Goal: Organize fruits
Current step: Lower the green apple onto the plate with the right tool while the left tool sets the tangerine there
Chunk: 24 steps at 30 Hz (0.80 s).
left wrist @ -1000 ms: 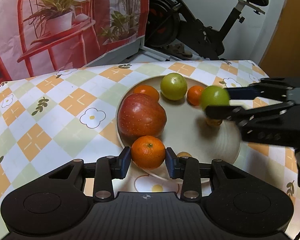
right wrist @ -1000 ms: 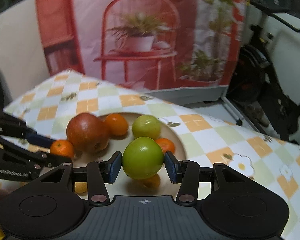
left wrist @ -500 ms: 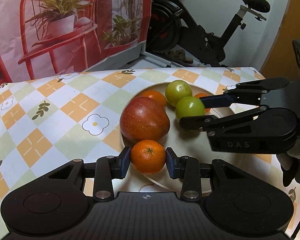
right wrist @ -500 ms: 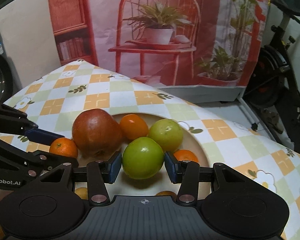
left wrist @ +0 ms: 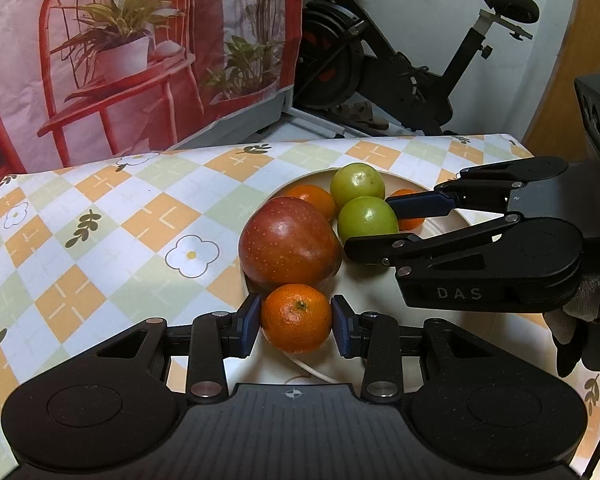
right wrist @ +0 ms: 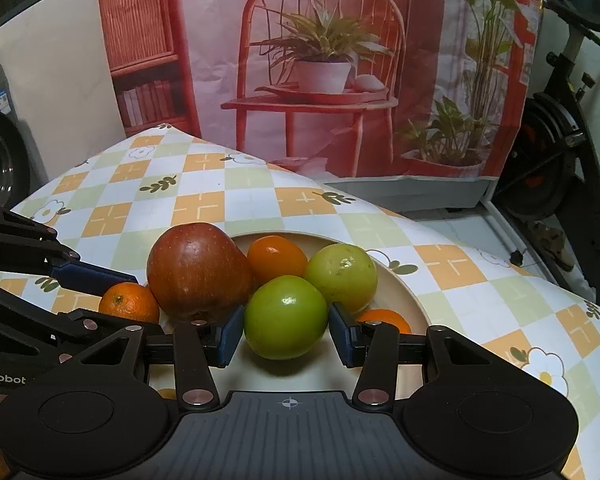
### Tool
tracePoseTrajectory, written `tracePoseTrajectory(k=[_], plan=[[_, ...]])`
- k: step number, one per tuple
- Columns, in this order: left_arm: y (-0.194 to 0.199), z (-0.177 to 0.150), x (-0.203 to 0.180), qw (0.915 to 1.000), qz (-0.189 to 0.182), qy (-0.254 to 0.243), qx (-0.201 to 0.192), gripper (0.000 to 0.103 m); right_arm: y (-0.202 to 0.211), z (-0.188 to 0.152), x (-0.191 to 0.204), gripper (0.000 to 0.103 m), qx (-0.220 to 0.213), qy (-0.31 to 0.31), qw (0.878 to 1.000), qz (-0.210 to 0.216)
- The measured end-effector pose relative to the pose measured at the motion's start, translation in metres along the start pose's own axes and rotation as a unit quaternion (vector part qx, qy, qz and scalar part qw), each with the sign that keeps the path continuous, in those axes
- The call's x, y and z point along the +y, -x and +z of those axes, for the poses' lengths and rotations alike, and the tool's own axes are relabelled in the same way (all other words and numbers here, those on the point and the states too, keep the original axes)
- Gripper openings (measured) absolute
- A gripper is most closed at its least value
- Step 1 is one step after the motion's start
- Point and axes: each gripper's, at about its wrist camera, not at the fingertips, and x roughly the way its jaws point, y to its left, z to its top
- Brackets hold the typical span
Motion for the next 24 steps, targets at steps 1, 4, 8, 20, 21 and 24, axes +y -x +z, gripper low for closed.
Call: tracePoseTrajectory(k=[1, 4, 8, 20, 21, 24], plan=[[0.000, 0.000, -0.001, 1.0000, 0.002, -0.002, 0.000, 0.040, 0.000, 0.000, 0.001, 0.044, -0.001, -0.001, 1.000, -0.002], [0.000, 0.000, -0.001, 1.0000, 0.004, -0.003, 0.000, 0.042, 0.000, 0.000, 0.002, 0.044, -0.002, -0.005, 1.000, -0.006], [-0.001, 0.001, 0.001, 1.0000, 0.002, 0.000, 0.003, 0.044, 0.007, 0.000, 0.000, 0.044, -0.008, -0.011, 1.000, -0.007], [0.019, -0.001, 0.002, 0.9996, -0.009, 0.028, 0.001, 0.046, 0.042, 0.000, -0.003, 0.045, -0.034, -0.030, 0.999, -0.003], [0.023, -0.001, 0.003, 0.9994, -0.008, 0.033, -0.002, 0.046, 0.046, -0.001, -0.003, 0.044, -0.036, -0.035, 0.999, -0.003], [0.036, -0.001, 0.005, 0.9989, -0.005, 0.045, -0.014, 0.046, 0.060, -0.005, -0.003, 0.045, -0.046, -0.055, 0.997, -0.002]])
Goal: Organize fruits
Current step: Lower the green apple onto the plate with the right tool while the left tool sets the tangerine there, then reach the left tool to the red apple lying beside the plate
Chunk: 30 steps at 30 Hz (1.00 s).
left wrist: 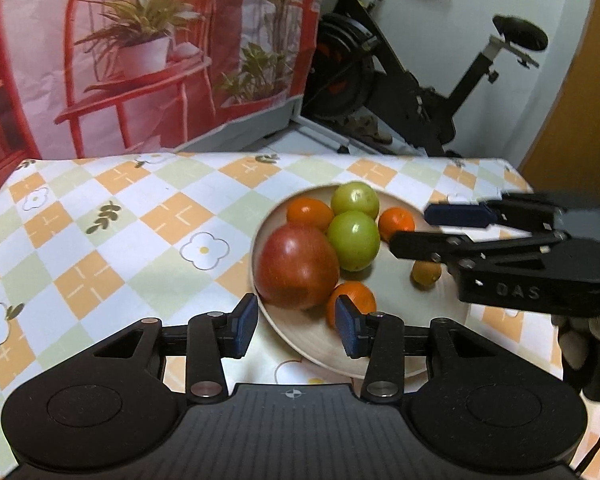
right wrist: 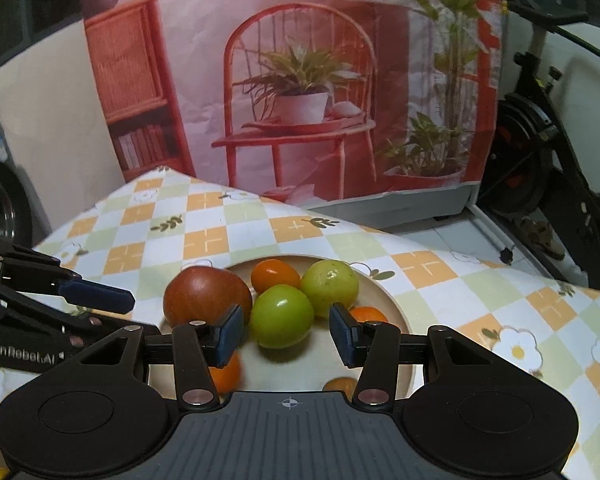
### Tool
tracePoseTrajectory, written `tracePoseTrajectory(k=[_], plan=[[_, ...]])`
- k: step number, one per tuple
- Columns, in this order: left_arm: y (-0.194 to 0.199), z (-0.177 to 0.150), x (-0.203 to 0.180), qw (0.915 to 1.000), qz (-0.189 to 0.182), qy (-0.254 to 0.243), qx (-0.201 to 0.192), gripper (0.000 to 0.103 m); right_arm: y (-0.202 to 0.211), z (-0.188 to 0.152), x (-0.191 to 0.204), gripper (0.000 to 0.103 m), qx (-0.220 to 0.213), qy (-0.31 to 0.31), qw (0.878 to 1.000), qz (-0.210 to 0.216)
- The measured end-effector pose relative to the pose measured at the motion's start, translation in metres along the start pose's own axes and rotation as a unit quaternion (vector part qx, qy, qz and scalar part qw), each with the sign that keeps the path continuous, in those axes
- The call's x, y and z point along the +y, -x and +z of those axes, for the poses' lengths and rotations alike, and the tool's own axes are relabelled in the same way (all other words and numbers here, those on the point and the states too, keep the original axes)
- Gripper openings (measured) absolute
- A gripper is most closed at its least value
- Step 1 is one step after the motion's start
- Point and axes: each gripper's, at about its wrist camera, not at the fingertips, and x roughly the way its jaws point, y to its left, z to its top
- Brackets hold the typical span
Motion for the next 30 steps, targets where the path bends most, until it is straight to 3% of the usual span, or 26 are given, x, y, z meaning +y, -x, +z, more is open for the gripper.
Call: tracePoseTrajectory(k=[12, 26, 30], plan=[[0.054, -0.020, 0.006, 0.9988, 0.012, 0.031, -0.037, 0.046, 0.059, -0.047, 0.009, 0.045, -0.024, -0.070, 0.997, -0.002], [0.082, -0.068, 0.010, 0.9958, 0.008, 0.086, -0.031, 0.045, 0.098, -0.105, 0.038, 0.045, -0.011, -0.106, 0.994, 0.008], [0.084, -0.082, 0.004, 0.9965, 0.006, 0.080, -0.024, 0.045, 0.104, -0.114, 0.045, 0.045, -0.002, -0.101, 0.995, 0.015]])
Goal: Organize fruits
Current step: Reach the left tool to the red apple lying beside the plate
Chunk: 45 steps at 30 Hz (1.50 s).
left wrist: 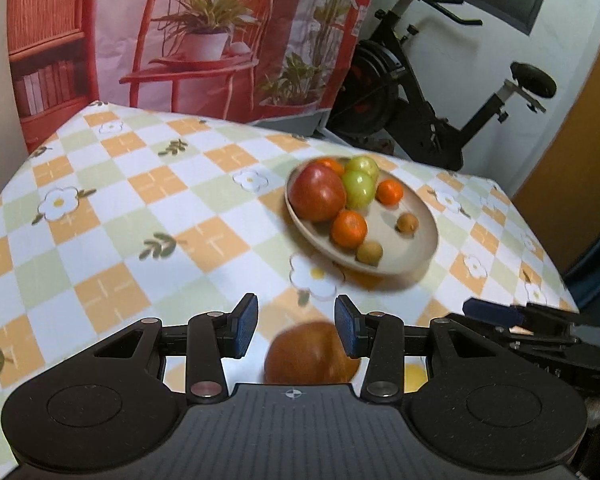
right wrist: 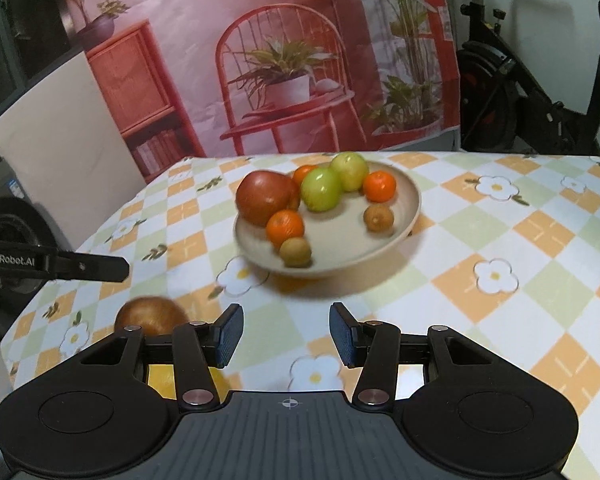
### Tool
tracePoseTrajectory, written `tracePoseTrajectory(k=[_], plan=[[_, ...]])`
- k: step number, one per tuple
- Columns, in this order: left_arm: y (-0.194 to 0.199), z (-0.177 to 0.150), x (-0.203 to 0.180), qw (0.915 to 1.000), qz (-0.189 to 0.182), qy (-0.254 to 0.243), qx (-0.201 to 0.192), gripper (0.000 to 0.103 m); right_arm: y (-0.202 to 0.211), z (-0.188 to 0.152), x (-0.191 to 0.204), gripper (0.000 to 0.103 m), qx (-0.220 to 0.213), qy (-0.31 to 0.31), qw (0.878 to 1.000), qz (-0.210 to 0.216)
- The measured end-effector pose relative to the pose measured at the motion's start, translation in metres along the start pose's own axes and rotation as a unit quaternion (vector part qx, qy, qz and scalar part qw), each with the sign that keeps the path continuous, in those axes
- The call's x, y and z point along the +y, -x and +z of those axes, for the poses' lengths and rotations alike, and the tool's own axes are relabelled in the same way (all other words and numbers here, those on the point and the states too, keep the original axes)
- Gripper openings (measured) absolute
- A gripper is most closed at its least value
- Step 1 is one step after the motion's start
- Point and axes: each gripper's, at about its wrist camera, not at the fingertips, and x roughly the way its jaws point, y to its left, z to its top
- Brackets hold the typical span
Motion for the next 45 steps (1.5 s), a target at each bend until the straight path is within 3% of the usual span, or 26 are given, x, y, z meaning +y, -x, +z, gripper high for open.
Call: tracePoseTrajectory(k=[14, 23, 30, 36, 45], plan=[[0.014, -0.015, 0.007, 0.9999, -0.003, 0.012, -0.005, 0.045, 0.004, -0.002, 0.012, 0.045, 0.003, 0.002, 1.000, 0.016], [0.007, -0.011, 0.019, 0.9987, -0.040, 0.021, 0.023, 0.045, -0.020, 0.006, 0.034, 0.045, 0.039, 0.040, 0.998, 0.038], [0.001, -0.015, 0.011, 0.9975, -0.060, -0.005, 0.036, 0.045, -0.028, 0.010, 0.036, 0.045, 0.043, 0.046, 0.997, 0.035], [-0.016, -0.017, 0.006, 0.9974, -0.046, -0.027, 0.049, 0.045, -0.032, 0.008, 0.031, 0.045, 0.050, 0.040, 0.997, 0.032], [-0.024, 0.003, 0.026, 0.9989, -0.035, 0.014, 0.028, 0.044, -0.042, 0.011, 0.031, 0.045, 0.059, 0.042, 0.997, 0.033]])
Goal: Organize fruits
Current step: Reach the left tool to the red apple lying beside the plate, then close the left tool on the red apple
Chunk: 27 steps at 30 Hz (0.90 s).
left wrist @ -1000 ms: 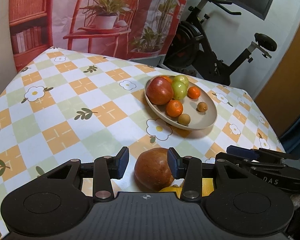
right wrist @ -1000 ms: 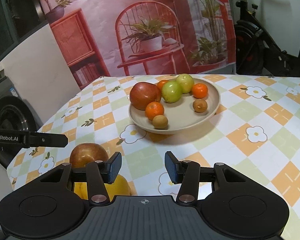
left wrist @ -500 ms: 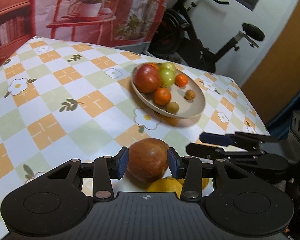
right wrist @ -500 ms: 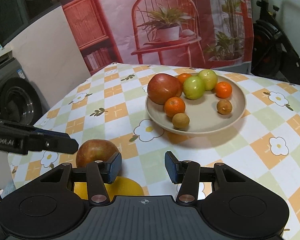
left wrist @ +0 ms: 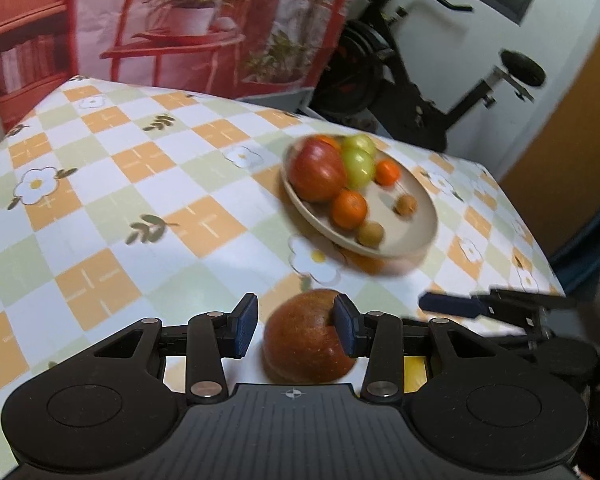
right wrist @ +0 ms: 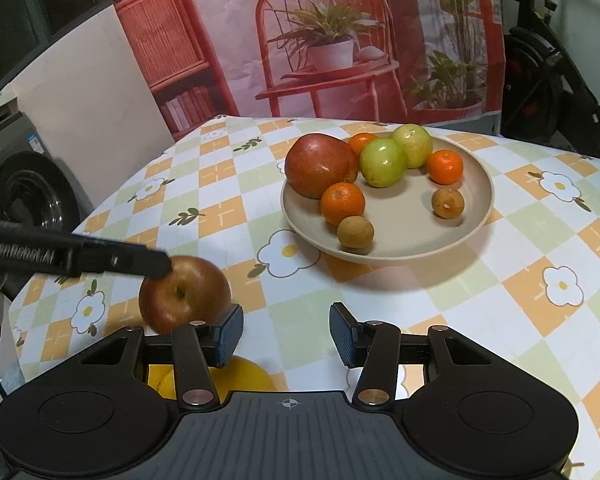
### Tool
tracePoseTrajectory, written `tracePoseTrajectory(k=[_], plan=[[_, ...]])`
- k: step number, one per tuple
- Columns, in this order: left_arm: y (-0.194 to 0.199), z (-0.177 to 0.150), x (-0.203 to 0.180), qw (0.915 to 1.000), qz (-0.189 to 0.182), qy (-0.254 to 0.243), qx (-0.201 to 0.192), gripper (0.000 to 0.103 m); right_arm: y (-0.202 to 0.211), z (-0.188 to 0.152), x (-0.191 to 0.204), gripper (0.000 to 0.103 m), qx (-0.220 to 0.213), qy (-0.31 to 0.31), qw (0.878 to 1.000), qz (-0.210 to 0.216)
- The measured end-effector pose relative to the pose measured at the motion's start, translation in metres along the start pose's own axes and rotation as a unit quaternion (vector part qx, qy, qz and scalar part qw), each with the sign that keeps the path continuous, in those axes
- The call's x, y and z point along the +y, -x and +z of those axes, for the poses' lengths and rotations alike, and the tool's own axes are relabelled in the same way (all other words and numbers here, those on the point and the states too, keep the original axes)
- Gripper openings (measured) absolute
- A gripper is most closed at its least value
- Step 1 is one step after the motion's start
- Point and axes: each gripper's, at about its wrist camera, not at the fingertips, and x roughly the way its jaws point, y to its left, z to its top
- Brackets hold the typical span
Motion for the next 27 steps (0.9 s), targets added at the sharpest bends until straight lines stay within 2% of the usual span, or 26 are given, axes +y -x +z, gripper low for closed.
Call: tracePoseTrajectory(k=[4, 7, 19, 23, 27], plan=[[-0.008, 0.010, 0.016, 0.9995, 0.013, 0.029, 0.002, 0.043, -0.006, 0.004, 0.008, 0.045, 0.006, 0.016, 1.000, 0.006], [-0.011, 0.014, 0.027, 0.9987, 0.002, 0.051, 0.004, 0.043, -0.011, 0.008, 0.014, 0.045, 0.009, 0.024, 1.000, 0.010], [-0.006, 0.012, 0.033, 0.9986, -0.009, 0.051, -0.001, 0.043, -0.016, 0.016, 0.033, 0.047, 0.009, 0.052, 0.998, 0.023], [0.004, 0.012, 0.033, 0.9982, -0.027, 0.054, -0.005, 0.044, -0.016, 0.015, 0.031, 0.048, 0.013, 0.047, 0.998, 0.026], [0.005, 0.009, 0.031, 0.9979, -0.041, 0.049, 0.010, 0.045, -0.018, 0.015, 0.033, 0.048, 0.016, 0.050, 0.998, 0.033]])
